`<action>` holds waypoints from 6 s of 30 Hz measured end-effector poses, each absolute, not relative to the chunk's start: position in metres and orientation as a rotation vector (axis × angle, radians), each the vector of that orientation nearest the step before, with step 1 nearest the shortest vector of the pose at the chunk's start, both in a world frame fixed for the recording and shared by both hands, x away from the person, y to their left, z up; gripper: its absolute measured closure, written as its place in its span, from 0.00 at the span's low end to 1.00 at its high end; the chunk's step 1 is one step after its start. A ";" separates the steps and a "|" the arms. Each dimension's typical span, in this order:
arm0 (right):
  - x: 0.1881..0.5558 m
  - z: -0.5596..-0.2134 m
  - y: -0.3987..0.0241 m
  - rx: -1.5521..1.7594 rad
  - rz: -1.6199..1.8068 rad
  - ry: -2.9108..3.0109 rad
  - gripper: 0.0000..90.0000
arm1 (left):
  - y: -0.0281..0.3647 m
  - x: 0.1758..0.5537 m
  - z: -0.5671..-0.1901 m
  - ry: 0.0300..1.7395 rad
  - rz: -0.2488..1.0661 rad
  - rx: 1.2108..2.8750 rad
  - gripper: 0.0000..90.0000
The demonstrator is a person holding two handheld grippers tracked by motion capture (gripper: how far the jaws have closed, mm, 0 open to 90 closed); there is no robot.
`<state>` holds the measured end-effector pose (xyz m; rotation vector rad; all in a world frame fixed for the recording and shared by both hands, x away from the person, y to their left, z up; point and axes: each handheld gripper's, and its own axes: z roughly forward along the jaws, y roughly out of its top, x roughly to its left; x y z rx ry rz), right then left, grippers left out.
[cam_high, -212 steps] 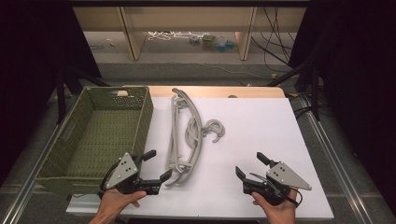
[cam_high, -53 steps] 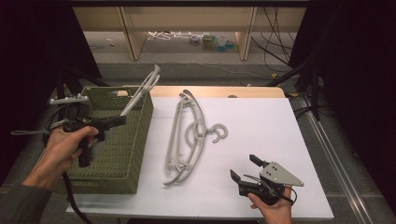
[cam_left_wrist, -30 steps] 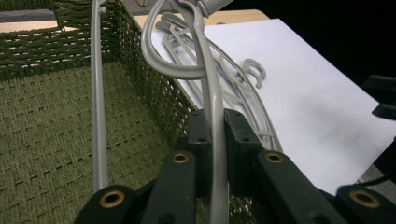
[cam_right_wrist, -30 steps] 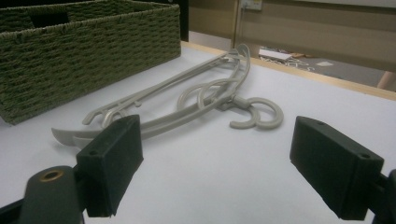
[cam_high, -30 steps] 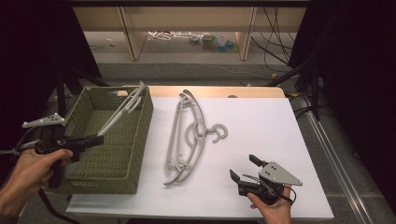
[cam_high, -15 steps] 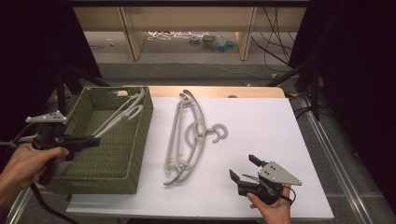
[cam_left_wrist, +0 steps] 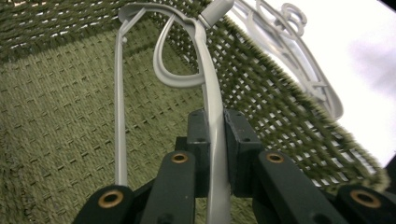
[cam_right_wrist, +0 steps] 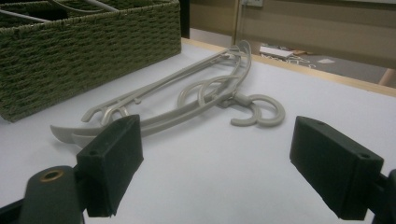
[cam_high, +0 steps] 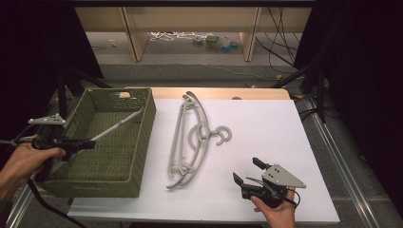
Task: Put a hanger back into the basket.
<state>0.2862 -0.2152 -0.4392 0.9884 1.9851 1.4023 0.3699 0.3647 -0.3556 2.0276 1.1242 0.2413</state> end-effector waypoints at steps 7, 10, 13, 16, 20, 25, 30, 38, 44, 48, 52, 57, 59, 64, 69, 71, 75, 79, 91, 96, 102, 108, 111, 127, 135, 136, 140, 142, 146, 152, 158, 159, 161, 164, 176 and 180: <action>0.287 -0.440 -0.214 0.984 1.417 1.969 0.20 | 0.371 0.373 -0.364 1.107 0.225 2.074 0.90; 0.287 -0.440 -0.214 0.980 1.415 1.972 0.20 | 0.373 0.373 -0.366 1.129 0.210 2.046 0.90; 0.287 -0.440 -0.214 0.981 1.417 1.975 0.20 | 0.372 0.373 -0.369 1.120 0.205 2.097 0.90; 0.287 -0.440 -0.214 0.979 1.411 1.975 0.20 | 0.372 0.374 -0.373 1.121 0.225 2.119 0.90; 0.287 -0.441 -0.212 0.972 1.441 1.977 0.20 | 0.374 0.374 -0.379 1.140 0.201 2.141 0.89; 0.288 -0.441 -0.212 0.981 1.433 1.984 0.20 | 0.370 0.374 -0.386 1.166 0.179 2.171 0.88; 0.288 -0.441 -0.212 0.981 1.428 1.986 0.20 | 0.364 0.375 -0.392 1.167 0.149 2.227 0.88; 0.287 -0.440 -0.212 0.977 1.422 1.986 0.20 | 0.367 0.376 -0.396 1.180 0.157 2.220 0.85; 0.287 -0.440 -0.213 0.982 1.416 1.984 0.20 | 0.365 0.376 -0.395 1.205 0.180 2.185 0.78; 0.287 -0.440 -0.213 0.985 1.415 1.985 0.20 | 0.361 0.372 -0.387 1.220 0.240 2.110 0.74; 0.287 -0.440 -0.213 0.985 1.415 1.982 0.20 | 0.353 0.366 -0.377 1.196 0.305 2.062 0.62; 0.286 -0.438 -0.215 0.983 1.400 1.995 0.20 | 0.342 0.356 -0.358 1.204 0.415 1.968 0.49; 0.287 -0.439 -0.214 0.977 1.417 1.979 0.20 | 0.338 0.352 -0.351 1.207 0.439 1.934 0.44; 0.287 -0.440 -0.213 0.980 1.446 1.966 0.20 | 0.323 0.337 -0.336 1.214 0.464 1.781 0.36; 0.286 -0.438 -0.215 0.975 1.424 1.966 0.19 | 0.306 0.321 -0.331 1.154 0.461 1.637 0.36; 0.286 -0.438 -0.215 0.976 1.431 1.964 0.19 | 0.297 0.315 -0.331 1.122 0.469 1.617 0.35; 0.286 -0.437 -0.215 0.977 1.426 1.962 0.19 | 0.281 0.308 -0.332 1.047 0.508 1.580 0.32; 0.286 -0.437 -0.215 0.979 1.435 1.966 0.19 | 0.263 0.304 -0.340 1.018 0.451 1.554 0.29; 0.287 -0.437 -0.216 0.970 1.436 1.952 0.18 | 0.201 0.311 -0.362 0.960 0.392 1.622 0.20; 0.287 -0.436 -0.216 0.971 1.446 1.939 0.18 | 0.181 0.316 -0.371 0.945 0.407 1.619 0.19; 0.287 -0.436 -0.216 0.971 1.453 1.936 0.18 | 0.165 0.322 -0.385 0.928 0.400 1.613 0.19; 0.288 -0.436 -0.218 0.969 1.462 1.940 0.18 | 0.157 0.327 -0.392 0.898 0.416 1.586 0.19; 0.287 -0.436 -0.218 0.977 1.453 1.932 0.18 | 0.152 0.328 -0.396 0.879 0.423 1.590 0.19; 0.286 -0.437 -0.218 0.986 1.473 1.926 0.18 | 0.141 0.333 -0.411 0.849 0.419 1.611 0.19; 0.286 -0.436 -0.219 0.985 1.474 1.925 0.18 | 0.142 0.332 -0.411 0.848 0.417 1.607 0.19; 0.286 -0.436 -0.218 0.985 1.475 1.927 0.18 | 0.142 0.332 -0.411 0.847 0.420 1.610 0.19; 0.285 -0.437 -0.216 0.968 1.465 1.948 0.18 | 0.139 0.332 -0.413 0.844 0.417 1.623 0.18; 0.284 -0.436 -0.216 0.969 1.444 1.958 0.18 | 0.138 0.332 -0.413 0.837 0.415 1.636 0.18; 0.284 -0.435 -0.215 0.963 1.443 1.954 0.18 | 0.132 0.333 -0.413 0.827 0.397 1.666 0.18; 0.285 -0.436 -0.214 0.963 1.441 1.950 0.18 | 0.119 0.338 -0.414 0.798 0.392 1.728 0.18; 0.284 -0.436 -0.214 0.965 1.435 1.949 0.18 | 0.107 0.345 -0.412 0.782 0.377 1.764 0.18; 0.284 -0.436 -0.214 0.964 1.435 1.948 0.18 | 0.106 0.346 -0.412 0.791 0.369 1.766 0.18; 0.283 -0.435 -0.215 0.969 1.419 1.971 0.18 | 0.103 0.349 -0.412 0.786 0.359 1.777 0.18; 0.283 -0.435 -0.215 0.971 1.419 1.971 0.18 | 0.100 0.353 -0.412 0.791 0.361 1.797 0.19; 0.285 -0.436 -0.215 0.963 1.430 1.961 0.18 | 0.084 0.372 -0.415 0.785 0.325 1.931 0.24; 0.285 -0.436 -0.215 0.963 1.437 1.952 0.18 | 0.074 0.383 -0.419 0.783 0.316 2.014 0.27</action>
